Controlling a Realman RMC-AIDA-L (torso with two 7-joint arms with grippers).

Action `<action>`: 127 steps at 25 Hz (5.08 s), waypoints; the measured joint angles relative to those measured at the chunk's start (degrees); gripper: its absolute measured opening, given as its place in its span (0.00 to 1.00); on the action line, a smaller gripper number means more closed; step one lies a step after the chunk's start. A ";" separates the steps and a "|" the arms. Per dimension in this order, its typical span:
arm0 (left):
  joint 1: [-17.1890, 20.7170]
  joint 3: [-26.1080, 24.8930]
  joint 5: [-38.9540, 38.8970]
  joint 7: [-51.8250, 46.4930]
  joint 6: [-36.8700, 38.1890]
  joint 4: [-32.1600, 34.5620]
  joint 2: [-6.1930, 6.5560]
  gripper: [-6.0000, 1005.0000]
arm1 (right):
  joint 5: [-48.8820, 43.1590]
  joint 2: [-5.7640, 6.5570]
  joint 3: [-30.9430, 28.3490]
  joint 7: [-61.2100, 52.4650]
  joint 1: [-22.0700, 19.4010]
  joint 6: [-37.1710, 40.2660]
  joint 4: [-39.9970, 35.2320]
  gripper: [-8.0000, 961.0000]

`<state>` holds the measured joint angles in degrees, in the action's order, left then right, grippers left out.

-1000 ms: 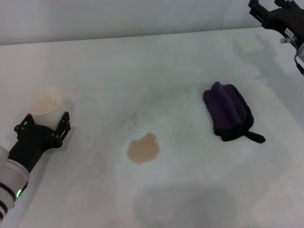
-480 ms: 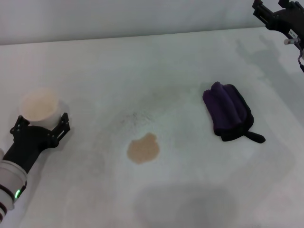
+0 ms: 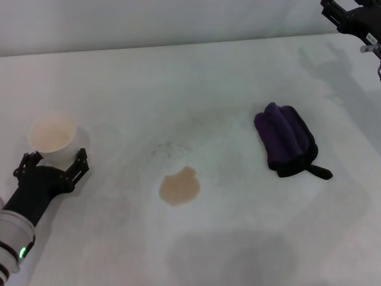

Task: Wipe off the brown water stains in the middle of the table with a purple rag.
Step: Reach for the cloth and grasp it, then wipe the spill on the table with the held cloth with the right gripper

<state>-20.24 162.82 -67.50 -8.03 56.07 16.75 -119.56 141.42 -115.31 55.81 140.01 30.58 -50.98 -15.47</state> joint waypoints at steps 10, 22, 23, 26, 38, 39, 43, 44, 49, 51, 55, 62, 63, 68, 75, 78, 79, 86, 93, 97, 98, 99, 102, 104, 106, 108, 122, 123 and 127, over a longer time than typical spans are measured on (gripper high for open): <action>3.62 0.12 0.21 0.35 4.15 1.48 -0.01 0.88 | 0.00 0.00 0.00 0.00 -0.05 0.00 -0.09 0.87; 12.28 0.11 3.77 0.04 17.60 2.96 -0.04 0.88 | -0.39 0.79 7.26 -3.35 -1.14 1.45 -2.45 0.87; 12.79 0.11 3.71 0.00 18.78 2.95 -0.04 0.88 | -1.10 1.29 8.79 -5.27 -1.26 2.06 -3.21 0.87; 13.96 -0.02 3.29 -0.03 22.46 2.70 0.06 0.88 | -8.13 3.02 12.18 -14.04 -1.38 3.54 -6.53 0.87; 10.80 -0.73 -3.33 -2.25 23.67 -0.92 0.37 0.88 | -87.93 1.25 15.61 -75.23 -3.00 -5.01 -46.25 0.87; 10.18 -0.75 -3.97 -2.25 23.67 -1.49 0.39 0.88 | -93.46 0.33 15.92 -78.46 -3.62 -6.51 -50.17 0.87; 8.78 -0.75 -5.49 -2.26 23.69 -2.57 0.38 0.87 | -108.56 0.11 22.80 -90.97 -6.55 -13.10 -63.85 0.87; 8.58 -0.75 -6.12 -2.26 23.70 -2.80 0.38 0.87 | -109.95 0.23 24.23 -93.09 -7.01 -14.76 -66.03 0.87; 7.43 -0.75 -7.77 -2.26 23.72 -3.45 0.36 0.87 | -113.41 0.01 28.72 -99.49 -7.57 -18.65 -68.50 0.87; 6.68 -0.75 -7.80 -2.25 23.66 -3.57 0.32 0.87 | -113.54 -0.02 29.32 -100.35 -7.76 -18.65 -66.82 0.87; 5.65 -1.06 -7.88 -2.26 23.43 -3.58 0.30 0.87 | -112.90 -0.27 29.51 -100.77 -6.94 -18.24 -62.39 0.87; 4.95 -1.38 -8.32 -2.26 23.28 -3.56 0.29 0.87 | -109.71 -0.31 29.71 -100.84 -4.76 -15.46 -56.42 0.87; 4.82 -1.38 -8.50 -2.26 23.26 -3.56 0.29 0.87 | -109.68 -0.29 29.72 -100.89 -4.30 -15.10 -55.41 0.87; 4.76 -1.37 -8.62 -2.26 23.21 -3.56 0.29 0.87 | -109.71 -0.19 29.52 -100.93 -1.57 -14.45 -50.37 0.87; 4.77 -1.36 -8.70 -2.26 23.20 -3.59 0.30 0.87 | -110.16 -0.02 29.39 -100.90 0.36 -13.70 -46.16 0.87; 4.77 -1.36 -8.70 -2.26 23.20 -3.64 0.35 0.87 | -110.81 0.00 29.36 -100.81 0.81 -13.64 -44.92 0.75; 4.77 -1.36 -8.70 -2.26 23.20 -3.65 0.35 0.87 | -111.08 -0.01 29.36 -100.73 0.88 -13.61 -44.68 0.72; 4.85 -1.37 -8.70 -2.26 23.21 -3.65 0.38 0.87 | -111.64 -0.16 29.67 -100.59 0.79 -12.60 -44.46 0.42; 5.25 -1.37 -8.70 -2.26 23.25 -3.65 0.39 0.87 | -111.32 -0.26 30.88 -99.96 0.26 -13.64 -47.55 0.15; 5.30 -1.37 -8.70 -2.25 23.25 -3.65 0.39 0.87 | -110.76 -0.29 33.50 -99.79 0.20 -13.99 -50.44 0.11; 5.30 -1.37 -8.70 -2.26 23.24 -3.65 0.38 0.87 | -110.20 -0.33 34.60 -99.60 0.20 -14.01 -51.47 0.11; 5.30 -1.37 -8.71 -2.26 23.24 -3.65 0.38 0.87 | -109.23 -0.34 35.95 -99.06 0.20 -14.06 -52.66 0.11; 5.22 -1.37 -8.70 -2.26 23.20 -3.65 0.38 0.87 | -104.36 -0.37 40.25 -95.74 0.58 -14.05 -55.08 0.11; 5.12 -1.37 -8.70 -2.26 23.16 -3.65 0.38 0.87 | -99.84 -0.39 43.98 -92.49 0.89 -14.12 -55.94 0.11; 5.05 -1.37 -8.70 -2.26 23.14 -3.65 0.38 0.87 | -96.36 -0.45 47.10 -89.65 1.00 -14.09 -56.27 0.11; 5.04 -1.37 -8.70 -2.25 23.13 -3.65 0.38 0.87 | -93.48 -0.52 50.54 -86.48 1.05 -13.81 -56.32 0.11; 3.90 -1.37 -8.79 -2.28 20.93 -3.74 0.38 0.87 | -92.45 -0.70 59.58 -83.88 3.40 -4.58 -51.86 0.11; 3.90 -1.37 -8.85 -2.28 20.92 -3.74 0.38 0.87 | -92.99 -0.70 59.43 -84.22 3.89 -3.35 -50.95 0.11; 4.09 -1.36 -9.19 -2.30 20.92 -3.88 0.38 0.87 | -94.34 -0.49 58.21 -86.39 5.81 1.40 -47.55 0.11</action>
<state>-16.15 161.46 -76.69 -10.33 76.99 12.86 -119.18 47.08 -115.80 114.01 53.62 36.39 -49.58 -63.02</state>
